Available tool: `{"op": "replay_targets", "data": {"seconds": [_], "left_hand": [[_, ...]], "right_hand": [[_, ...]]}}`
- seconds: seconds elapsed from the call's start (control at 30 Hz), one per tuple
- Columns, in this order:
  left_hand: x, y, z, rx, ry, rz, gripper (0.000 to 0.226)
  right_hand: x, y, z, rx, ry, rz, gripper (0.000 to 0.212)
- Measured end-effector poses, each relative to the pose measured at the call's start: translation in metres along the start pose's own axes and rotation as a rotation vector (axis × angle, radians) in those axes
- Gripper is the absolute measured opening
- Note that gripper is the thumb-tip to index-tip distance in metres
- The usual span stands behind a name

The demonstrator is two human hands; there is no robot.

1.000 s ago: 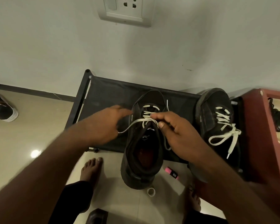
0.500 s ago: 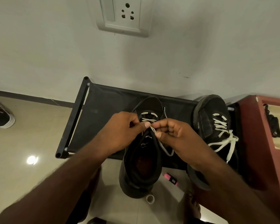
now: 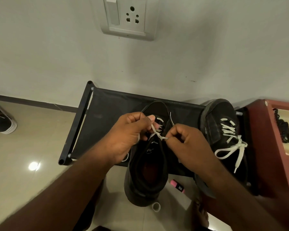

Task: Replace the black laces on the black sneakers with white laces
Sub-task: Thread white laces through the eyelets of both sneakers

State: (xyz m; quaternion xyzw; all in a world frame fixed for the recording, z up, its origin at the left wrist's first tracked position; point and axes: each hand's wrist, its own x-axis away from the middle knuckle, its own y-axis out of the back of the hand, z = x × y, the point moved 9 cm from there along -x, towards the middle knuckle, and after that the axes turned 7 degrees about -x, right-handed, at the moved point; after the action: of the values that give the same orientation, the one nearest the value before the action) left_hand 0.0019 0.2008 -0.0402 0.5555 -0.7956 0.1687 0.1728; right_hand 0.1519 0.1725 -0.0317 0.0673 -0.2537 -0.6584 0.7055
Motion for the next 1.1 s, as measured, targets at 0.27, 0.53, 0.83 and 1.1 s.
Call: {"op": "replay_targets", "data": {"seconds": [0.27,0.53,0.83,1.1], "left_hand": [[-0.003,-0.002,0.009,0.069,0.082,-0.008,0.032],[-0.002,0.005,0.012,0.103,0.150,-0.086,0.028],[-0.004,0.014,0.017,0.036,0.138,-0.102,0.027],[-0.006,0.024,0.000,-0.432,-0.048,-0.073,0.020]], "right_hand": [[0.001,-0.017,0.003,-0.277,-0.081,0.109,0.008],[0.000,-0.006,-0.013,-0.253,-0.119,0.026,0.011],[0.001,-0.003,-0.018,-0.201,-0.081,-0.029,0.015],[0.005,-0.020,-0.005,-0.225,0.026,0.095,0.019]]}}
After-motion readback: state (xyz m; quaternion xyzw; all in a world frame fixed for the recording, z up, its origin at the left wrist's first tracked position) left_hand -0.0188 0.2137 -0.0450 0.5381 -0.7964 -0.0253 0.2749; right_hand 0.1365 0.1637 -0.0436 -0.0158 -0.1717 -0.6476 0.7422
